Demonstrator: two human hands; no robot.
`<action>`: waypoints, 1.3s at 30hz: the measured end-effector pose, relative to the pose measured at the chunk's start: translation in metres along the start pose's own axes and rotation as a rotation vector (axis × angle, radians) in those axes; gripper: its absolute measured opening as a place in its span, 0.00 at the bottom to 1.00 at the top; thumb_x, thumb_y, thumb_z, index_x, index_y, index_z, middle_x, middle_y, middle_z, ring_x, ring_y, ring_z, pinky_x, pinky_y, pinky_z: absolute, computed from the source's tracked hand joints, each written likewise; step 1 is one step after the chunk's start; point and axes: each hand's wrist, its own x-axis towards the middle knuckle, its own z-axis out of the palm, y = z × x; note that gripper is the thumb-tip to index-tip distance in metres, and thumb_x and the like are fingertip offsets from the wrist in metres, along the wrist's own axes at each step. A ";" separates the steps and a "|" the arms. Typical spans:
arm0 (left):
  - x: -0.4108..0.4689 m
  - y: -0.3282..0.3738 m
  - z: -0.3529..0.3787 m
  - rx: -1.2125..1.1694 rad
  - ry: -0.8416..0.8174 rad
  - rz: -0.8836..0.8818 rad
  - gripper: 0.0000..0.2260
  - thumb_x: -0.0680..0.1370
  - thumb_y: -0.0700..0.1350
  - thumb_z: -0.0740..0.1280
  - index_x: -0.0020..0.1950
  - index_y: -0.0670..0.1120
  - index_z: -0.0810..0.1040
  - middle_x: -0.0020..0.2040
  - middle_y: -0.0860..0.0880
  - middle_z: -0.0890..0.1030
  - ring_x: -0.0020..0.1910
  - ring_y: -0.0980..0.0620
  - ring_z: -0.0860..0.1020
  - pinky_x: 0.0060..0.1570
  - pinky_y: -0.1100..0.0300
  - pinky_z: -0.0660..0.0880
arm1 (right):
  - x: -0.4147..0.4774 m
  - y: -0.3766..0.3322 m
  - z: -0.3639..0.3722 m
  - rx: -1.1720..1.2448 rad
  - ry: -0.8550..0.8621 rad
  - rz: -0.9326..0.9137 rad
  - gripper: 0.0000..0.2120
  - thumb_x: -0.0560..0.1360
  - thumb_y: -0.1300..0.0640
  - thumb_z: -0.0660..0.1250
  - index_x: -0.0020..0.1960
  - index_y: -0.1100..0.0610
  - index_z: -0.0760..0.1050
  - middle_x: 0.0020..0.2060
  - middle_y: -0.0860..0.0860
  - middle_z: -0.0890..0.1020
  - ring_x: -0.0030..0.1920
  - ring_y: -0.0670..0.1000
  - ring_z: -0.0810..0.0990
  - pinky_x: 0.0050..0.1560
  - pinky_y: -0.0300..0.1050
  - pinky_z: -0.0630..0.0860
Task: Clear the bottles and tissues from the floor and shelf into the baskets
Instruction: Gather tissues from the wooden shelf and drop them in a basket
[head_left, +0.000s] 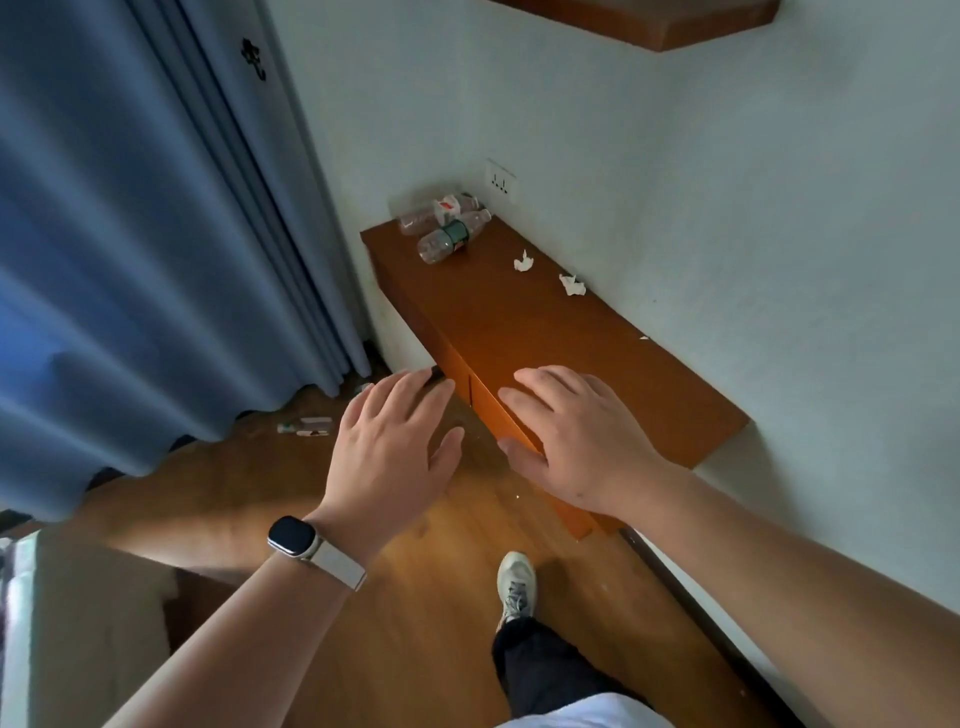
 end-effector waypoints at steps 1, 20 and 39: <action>0.012 -0.004 0.008 0.001 -0.019 -0.007 0.20 0.81 0.57 0.60 0.69 0.50 0.73 0.68 0.49 0.75 0.69 0.48 0.67 0.68 0.51 0.59 | 0.013 0.009 0.007 0.002 -0.011 -0.006 0.26 0.80 0.37 0.52 0.68 0.51 0.72 0.66 0.52 0.75 0.67 0.55 0.71 0.63 0.51 0.67; 0.280 -0.039 0.121 0.055 -0.284 0.116 0.22 0.81 0.59 0.58 0.73 0.54 0.68 0.73 0.49 0.71 0.74 0.46 0.65 0.70 0.49 0.54 | 0.211 0.185 0.064 0.022 -0.070 0.135 0.26 0.79 0.37 0.50 0.68 0.51 0.69 0.66 0.52 0.73 0.67 0.55 0.70 0.63 0.54 0.69; 0.450 -0.118 0.246 -0.183 -0.381 0.637 0.23 0.80 0.56 0.61 0.73 0.50 0.68 0.72 0.45 0.71 0.71 0.43 0.69 0.66 0.45 0.68 | 0.276 0.221 0.132 -0.042 -0.290 0.819 0.30 0.78 0.35 0.45 0.75 0.49 0.57 0.74 0.51 0.62 0.73 0.54 0.60 0.70 0.54 0.59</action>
